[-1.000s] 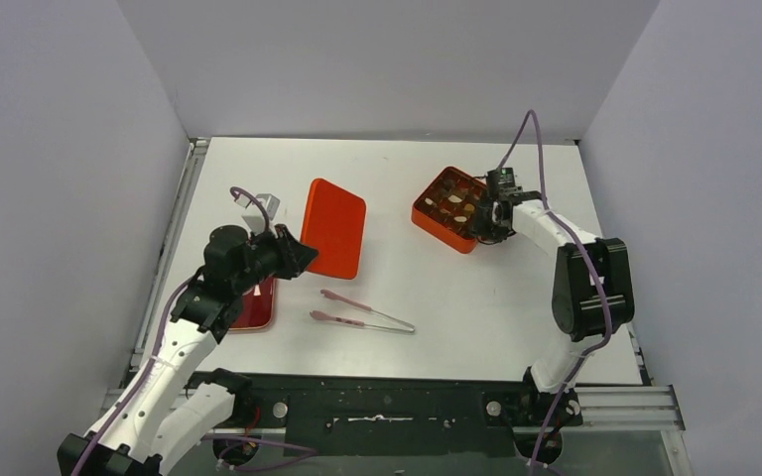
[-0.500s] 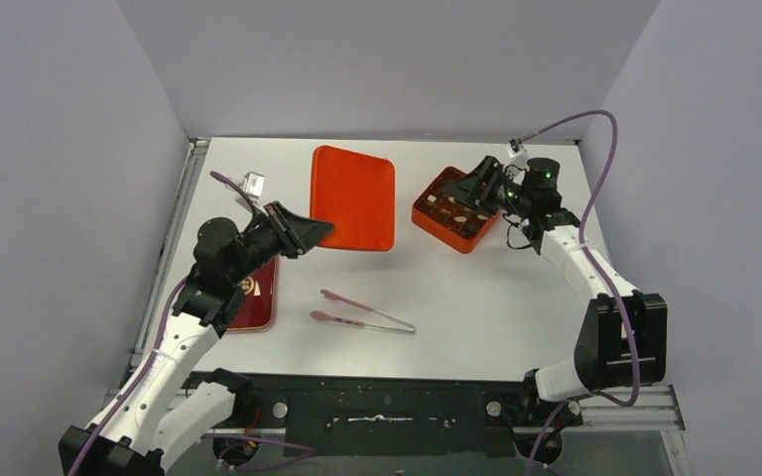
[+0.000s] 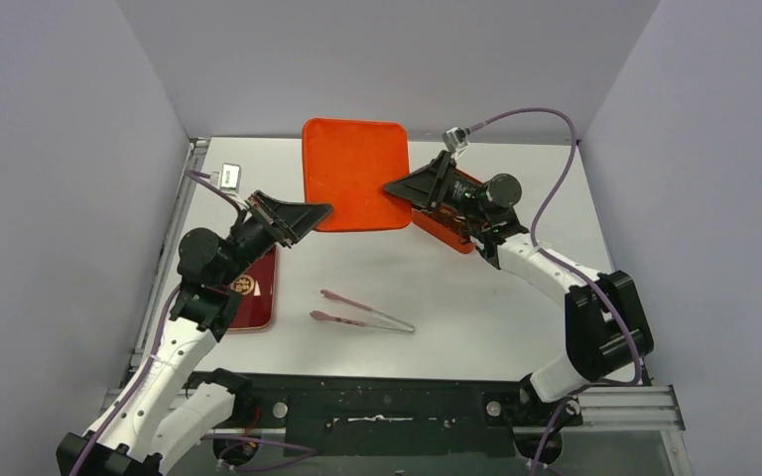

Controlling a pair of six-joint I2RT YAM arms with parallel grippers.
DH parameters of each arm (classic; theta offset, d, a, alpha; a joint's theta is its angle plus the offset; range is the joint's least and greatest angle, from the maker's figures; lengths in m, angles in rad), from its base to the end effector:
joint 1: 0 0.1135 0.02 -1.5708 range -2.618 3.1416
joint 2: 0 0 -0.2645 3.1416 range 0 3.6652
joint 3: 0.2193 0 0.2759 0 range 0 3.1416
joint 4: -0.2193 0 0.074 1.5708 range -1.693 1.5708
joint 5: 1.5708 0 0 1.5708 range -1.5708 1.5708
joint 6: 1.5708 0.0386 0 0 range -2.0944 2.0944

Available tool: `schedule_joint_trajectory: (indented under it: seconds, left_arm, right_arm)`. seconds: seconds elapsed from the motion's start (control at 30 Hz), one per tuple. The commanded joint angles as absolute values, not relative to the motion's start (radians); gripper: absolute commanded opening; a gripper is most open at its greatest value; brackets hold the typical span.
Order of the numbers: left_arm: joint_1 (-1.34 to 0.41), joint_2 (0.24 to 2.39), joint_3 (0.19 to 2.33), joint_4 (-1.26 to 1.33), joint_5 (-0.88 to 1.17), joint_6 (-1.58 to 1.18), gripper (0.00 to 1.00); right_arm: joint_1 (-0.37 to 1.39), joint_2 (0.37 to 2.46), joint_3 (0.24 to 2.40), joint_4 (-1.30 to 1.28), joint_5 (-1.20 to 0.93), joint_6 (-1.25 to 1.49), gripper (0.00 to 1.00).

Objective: Pack the chocolate
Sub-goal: Close the box lid on the packing box.

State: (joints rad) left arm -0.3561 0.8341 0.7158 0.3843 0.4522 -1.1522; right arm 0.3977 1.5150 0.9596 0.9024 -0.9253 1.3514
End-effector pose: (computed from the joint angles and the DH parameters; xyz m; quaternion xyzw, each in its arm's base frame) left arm 0.2019 -0.0931 0.3658 -0.0651 0.6144 -0.6294 0.4712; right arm 0.3173 0.1667 0.3197 -0.0886 0.6244 0.7264 0.2731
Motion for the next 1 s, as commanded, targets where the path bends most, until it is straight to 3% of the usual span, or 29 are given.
schedule_joint_trajectory:
  seconds: [0.0, 0.13, 0.2, 0.33, 0.43, 0.57, 0.73, 0.8, 0.97]
  left_arm:
    - [-0.362, 0.822, 0.727, 0.514, 0.463, -1.215, 0.00]
    - [-0.362, 0.801, 0.717, 0.480, 0.443, -1.192, 0.00]
    - [-0.361, 0.787, 0.712, 0.435, 0.441, -1.144, 0.13]
    - [-0.361, 0.753, 0.695, 0.312, 0.367, -1.094, 0.43]
    - [-0.360, 0.731, 0.674, 0.264, 0.315, -1.045, 0.61]
    - [-0.361, 0.731, 0.692, 0.144, 0.270, -0.960, 0.70]
    - [-0.362, 0.805, 0.741, 0.082, 0.285, -0.825, 0.80]
    - [-0.362, 0.846, 0.765, 0.073, 0.303, -0.784, 0.96]
    - [-0.374, 0.983, 0.908, -0.095, 0.290, -0.652, 0.97]
  right_arm:
    - [0.402, 1.564, 0.995, 1.250, -0.906, 1.554, 0.49]
    - [0.399, 1.575, 0.990, 1.286, -0.891, 1.584, 0.26]
    - [0.395, 1.572, 0.984, 1.305, -0.870, 1.601, 0.16]
    - [0.366, 1.563, 0.965, 1.296, -0.827, 1.624, 0.06]
    - [0.319, 1.553, 0.935, 1.288, -0.797, 1.629, 0.02]
    - [0.233, 1.531, 0.902, 1.208, -0.773, 1.598, 0.01]
    - [0.154, 1.459, 0.889, 0.862, -0.706, 1.380, 0.01]
    - [0.142, 1.454, 0.912, 0.730, -0.681, 1.298, 0.01]
    - [0.116, 1.501, 0.941, 0.605, -0.616, 1.212, 0.01]
